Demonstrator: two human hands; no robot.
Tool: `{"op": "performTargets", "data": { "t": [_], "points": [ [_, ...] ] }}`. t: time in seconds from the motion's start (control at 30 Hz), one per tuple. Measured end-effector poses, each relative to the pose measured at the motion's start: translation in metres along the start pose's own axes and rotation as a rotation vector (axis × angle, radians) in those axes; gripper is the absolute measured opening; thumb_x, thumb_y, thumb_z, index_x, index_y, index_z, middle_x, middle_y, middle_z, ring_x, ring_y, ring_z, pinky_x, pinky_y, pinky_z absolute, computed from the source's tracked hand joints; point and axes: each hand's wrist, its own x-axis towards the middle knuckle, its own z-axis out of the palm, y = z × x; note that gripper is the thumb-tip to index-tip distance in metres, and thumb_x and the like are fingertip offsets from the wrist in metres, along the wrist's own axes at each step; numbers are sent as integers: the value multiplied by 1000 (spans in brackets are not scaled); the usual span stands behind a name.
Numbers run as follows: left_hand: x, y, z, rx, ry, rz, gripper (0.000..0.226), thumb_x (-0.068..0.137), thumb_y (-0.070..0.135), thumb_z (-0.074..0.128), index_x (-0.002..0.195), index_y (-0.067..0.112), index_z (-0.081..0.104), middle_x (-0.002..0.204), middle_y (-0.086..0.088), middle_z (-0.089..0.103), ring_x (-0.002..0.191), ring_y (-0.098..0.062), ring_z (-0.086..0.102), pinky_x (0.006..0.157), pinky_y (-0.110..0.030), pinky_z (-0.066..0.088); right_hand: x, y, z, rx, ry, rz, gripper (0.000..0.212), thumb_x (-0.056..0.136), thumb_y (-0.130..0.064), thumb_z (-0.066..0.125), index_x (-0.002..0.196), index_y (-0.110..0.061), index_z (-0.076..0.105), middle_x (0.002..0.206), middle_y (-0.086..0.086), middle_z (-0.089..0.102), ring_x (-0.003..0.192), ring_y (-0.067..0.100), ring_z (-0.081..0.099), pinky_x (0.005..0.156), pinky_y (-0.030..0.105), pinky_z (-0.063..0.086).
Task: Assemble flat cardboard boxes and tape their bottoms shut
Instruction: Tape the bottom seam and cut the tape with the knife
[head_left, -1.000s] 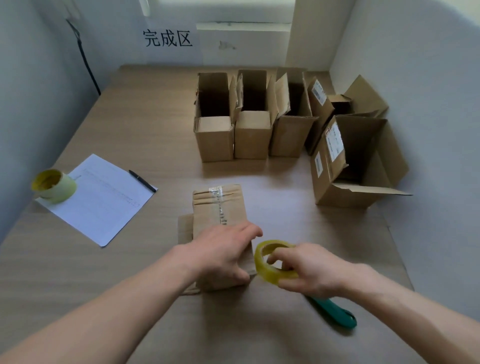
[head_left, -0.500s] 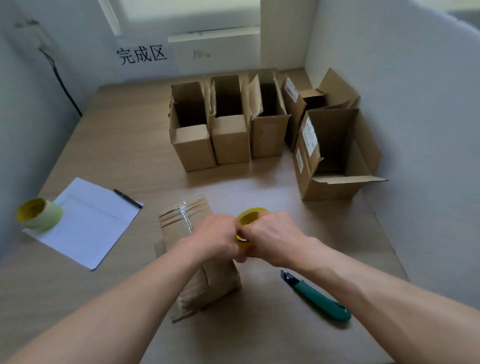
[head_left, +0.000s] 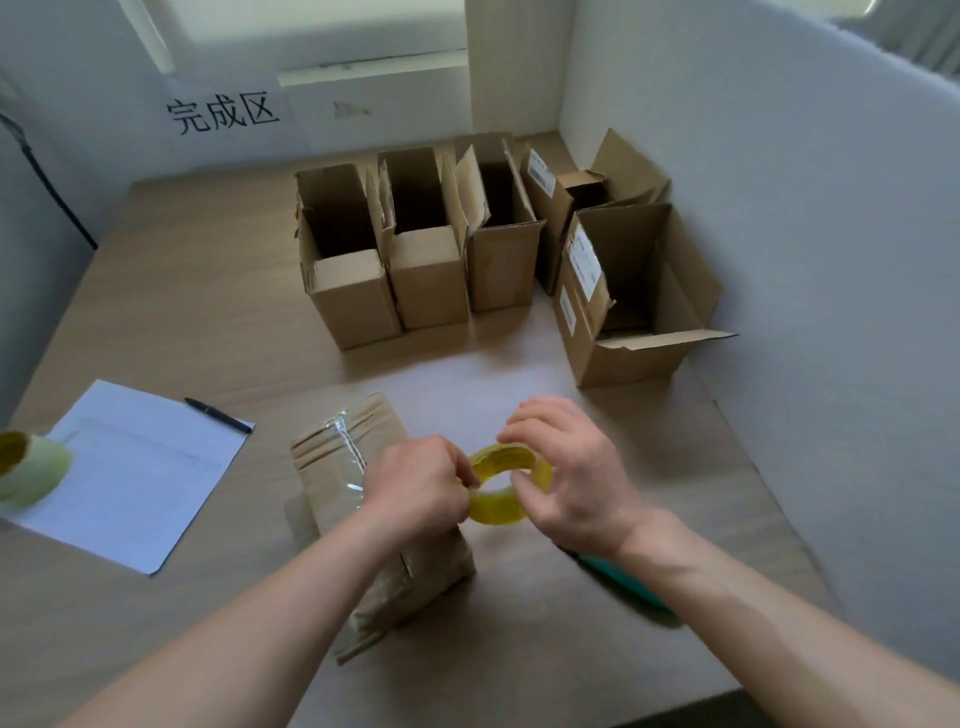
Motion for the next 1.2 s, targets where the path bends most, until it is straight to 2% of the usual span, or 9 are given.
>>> {"op": "performTargets", "data": {
  "t": [0.07,0.1,0.2,0.27,0.33,0.43,0.6,0.77,1.2],
  "points": [
    [-1,1,2,-23,15,-29,21,62,31,68,71,50,66,81,17,66,94,-16,64,63,-23,38,-35,23,-2,-71,221,226,36,67,-15,71,103,-14,67,106,2,62,103,21,57,93,28,44],
    [-2,1,2,-45,6,-39,21,61,30,70,66,50,64,73,18,61,92,-16,63,61,-23,37,-57,37,-1,-143,192,390,41,70,-20,71,110,-17,64,110,0,60,105,22,55,92,30,43],
    [-3,2,-3,-104,-30,-62,22,58,32,76,60,48,61,63,19,52,84,-16,58,61,-23,38,-124,63,16,-429,-374,770,58,79,-49,63,133,-32,47,124,-3,48,119,22,46,94,34,41],
    [-2,1,-3,-137,-38,-76,23,57,35,80,60,47,61,65,19,53,87,-16,59,64,-24,40,-152,68,27,-522,-504,706,52,86,-52,55,134,-36,45,120,-4,49,114,21,48,89,35,41],
    [-3,1,-3,-151,-40,-91,23,57,36,82,60,46,61,68,18,56,92,-17,61,67,-24,42,-159,67,29,-472,-428,653,40,94,-39,52,132,-29,50,113,-2,54,107,24,53,85,37,42],
    [-4,2,-5,-144,-51,-89,24,58,38,82,60,46,61,71,16,57,94,-17,62,70,-24,44,-159,52,21,-113,-196,628,20,98,-19,52,115,-22,59,98,-7,57,94,23,60,73,31,40],
    [-5,3,-9,-173,-72,-87,22,61,40,84,66,44,62,74,18,61,85,-14,58,64,-23,39,-140,11,16,101,-161,334,27,88,-19,59,114,-22,64,97,-9,63,88,12,62,74,30,49],
    [-7,2,-8,-177,-67,-51,21,64,42,83,74,43,65,87,14,68,94,-15,62,68,-23,40,-118,1,30,122,-203,265,31,89,-15,61,120,-16,64,110,-2,66,102,18,63,86,32,52],
    [-11,1,-6,-174,-15,-55,19,67,42,81,75,43,63,90,15,69,95,-15,63,68,-23,38,-115,19,54,-75,-323,239,33,96,-23,54,129,-24,60,108,0,62,94,28,63,71,42,54]
  ]
}}
